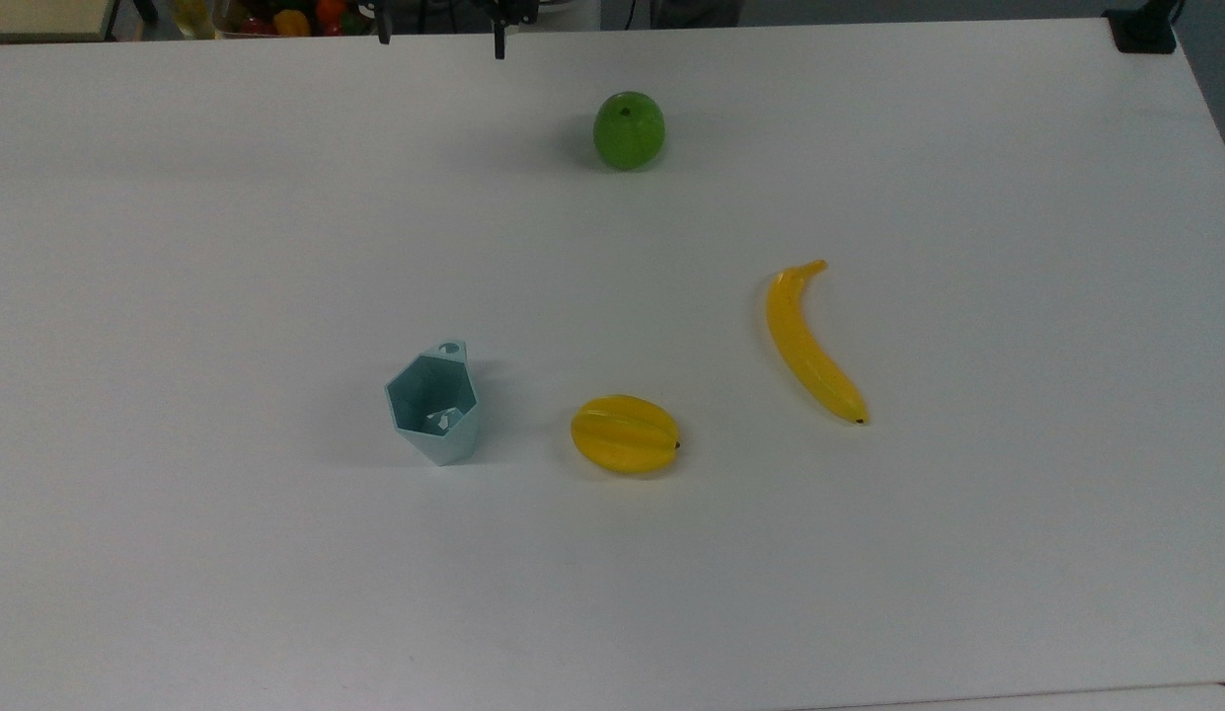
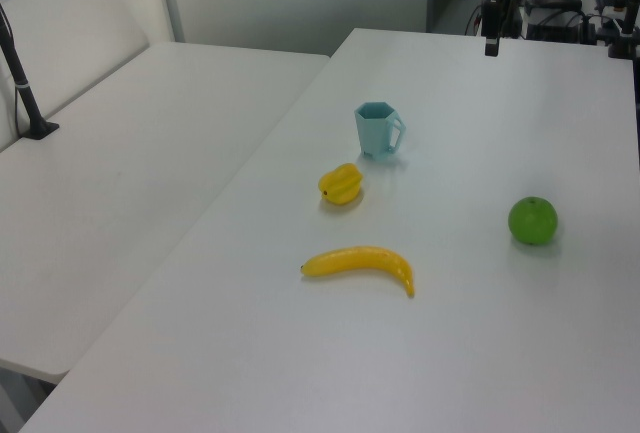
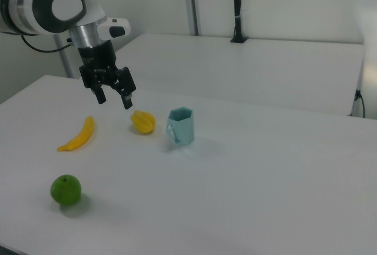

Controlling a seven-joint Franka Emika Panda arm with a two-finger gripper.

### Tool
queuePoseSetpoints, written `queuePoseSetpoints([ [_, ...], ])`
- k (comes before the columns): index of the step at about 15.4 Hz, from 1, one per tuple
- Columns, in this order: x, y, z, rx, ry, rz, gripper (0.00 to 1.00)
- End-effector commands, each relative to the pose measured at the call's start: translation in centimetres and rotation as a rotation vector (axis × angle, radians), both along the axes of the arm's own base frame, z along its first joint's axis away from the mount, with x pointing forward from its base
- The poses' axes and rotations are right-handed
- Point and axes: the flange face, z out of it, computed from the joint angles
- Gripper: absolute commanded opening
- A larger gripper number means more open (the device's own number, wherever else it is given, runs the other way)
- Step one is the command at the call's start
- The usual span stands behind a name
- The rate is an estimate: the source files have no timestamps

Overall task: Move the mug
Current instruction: 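Move the open gripper toward the teal mug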

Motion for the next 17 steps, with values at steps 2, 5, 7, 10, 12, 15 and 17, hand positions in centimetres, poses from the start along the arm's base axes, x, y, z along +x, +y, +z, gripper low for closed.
queuePoseSetpoints([
  [2,0.0,0.0,-0.5,0.005,0.010,0.000,1.00],
  [5,0.4,-0.1,-0.9,0.005,0.007,-0.002,1.00],
  [7,1.2,-0.1,-1.1,0.005,0.001,-0.001,1.00],
  [10,3.7,-0.1,-3.3,0.006,-0.042,-0.008,1.00],
  [12,5.8,0.3,-5.6,0.012,-0.091,-0.004,1.00],
  [15,8.5,0.5,-9.5,0.023,-0.161,-0.060,1.00],
  [17,10.5,0.7,-12.7,0.028,-0.209,-0.093,1.00],
])
